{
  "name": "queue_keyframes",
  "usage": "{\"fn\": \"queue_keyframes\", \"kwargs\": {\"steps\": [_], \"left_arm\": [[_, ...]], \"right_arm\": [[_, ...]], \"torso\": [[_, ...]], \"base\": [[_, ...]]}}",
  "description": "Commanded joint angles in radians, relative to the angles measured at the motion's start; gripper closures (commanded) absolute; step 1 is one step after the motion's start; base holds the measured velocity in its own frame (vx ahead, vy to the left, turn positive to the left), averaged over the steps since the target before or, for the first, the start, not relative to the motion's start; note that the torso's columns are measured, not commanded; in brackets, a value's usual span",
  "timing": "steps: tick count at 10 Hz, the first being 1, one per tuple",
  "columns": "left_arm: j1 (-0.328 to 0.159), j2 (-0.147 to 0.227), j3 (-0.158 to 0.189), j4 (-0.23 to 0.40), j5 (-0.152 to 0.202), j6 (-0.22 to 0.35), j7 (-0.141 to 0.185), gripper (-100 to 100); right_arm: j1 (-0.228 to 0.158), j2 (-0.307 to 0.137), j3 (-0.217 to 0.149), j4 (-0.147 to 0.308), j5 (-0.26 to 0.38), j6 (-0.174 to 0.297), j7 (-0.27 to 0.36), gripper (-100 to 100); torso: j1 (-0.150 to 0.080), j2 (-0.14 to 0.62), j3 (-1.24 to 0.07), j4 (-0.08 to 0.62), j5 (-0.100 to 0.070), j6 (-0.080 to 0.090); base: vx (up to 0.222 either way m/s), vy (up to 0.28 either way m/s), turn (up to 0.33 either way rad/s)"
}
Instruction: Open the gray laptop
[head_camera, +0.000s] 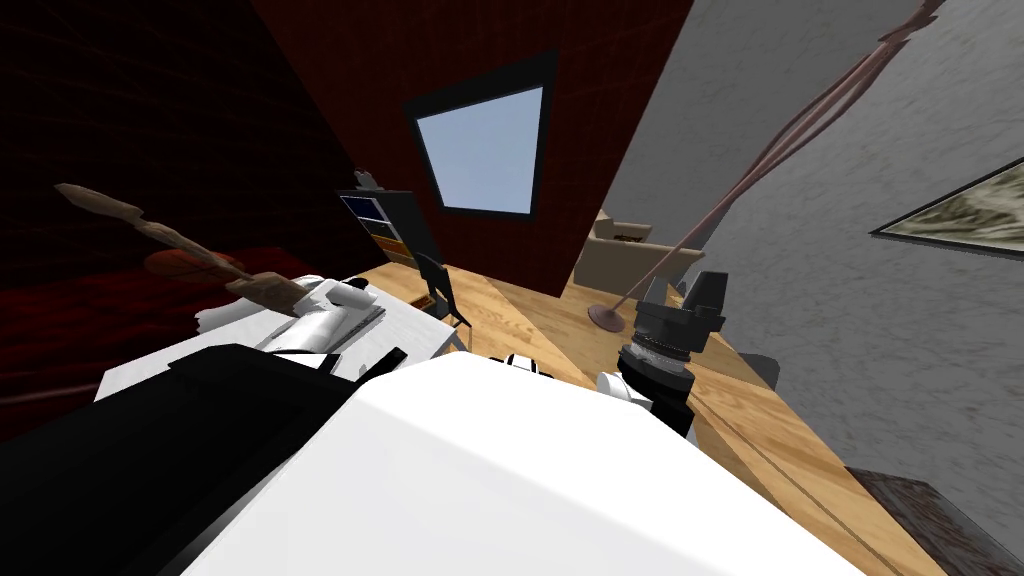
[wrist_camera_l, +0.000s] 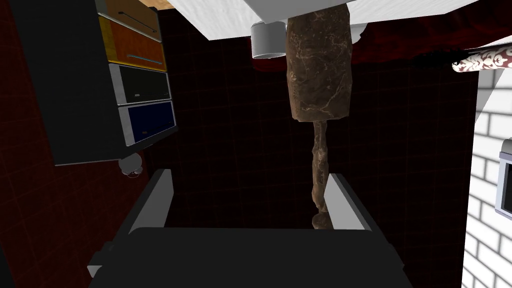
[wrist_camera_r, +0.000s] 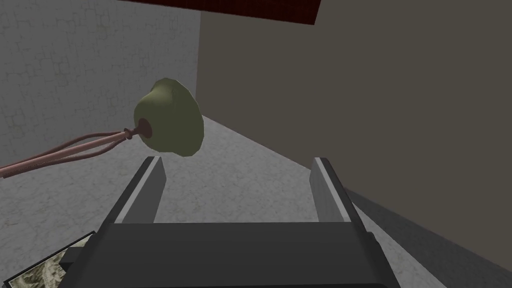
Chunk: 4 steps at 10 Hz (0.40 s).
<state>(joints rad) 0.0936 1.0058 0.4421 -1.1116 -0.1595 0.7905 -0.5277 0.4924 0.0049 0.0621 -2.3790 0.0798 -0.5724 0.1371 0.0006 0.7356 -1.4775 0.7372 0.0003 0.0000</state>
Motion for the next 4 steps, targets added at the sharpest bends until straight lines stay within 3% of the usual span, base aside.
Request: {"fn": "queue_keyframes", "kwargs": {"steps": [1,4], "left_arm": [[0.0,0.0,0.0,0.0,0.0,0.0,0.0,0],[0.0,0.0,0.0,0.0,0.0,0.0,0.0,0]], "right_arm": [[0.0,0.0,0.0,0.0,0.0,0.0,0.0,0],[0.0,0.0,0.0,0.0,0.0,0.0,0.0,0]], "torso": [[0.0,0.001,0.001,0.0,0.0,0.0],[-0.001,0.003,0.002,0.001,0.0,0.0]], "base": [[0.0,0.0,0.0],[0.0,0.0,0.0]]}}
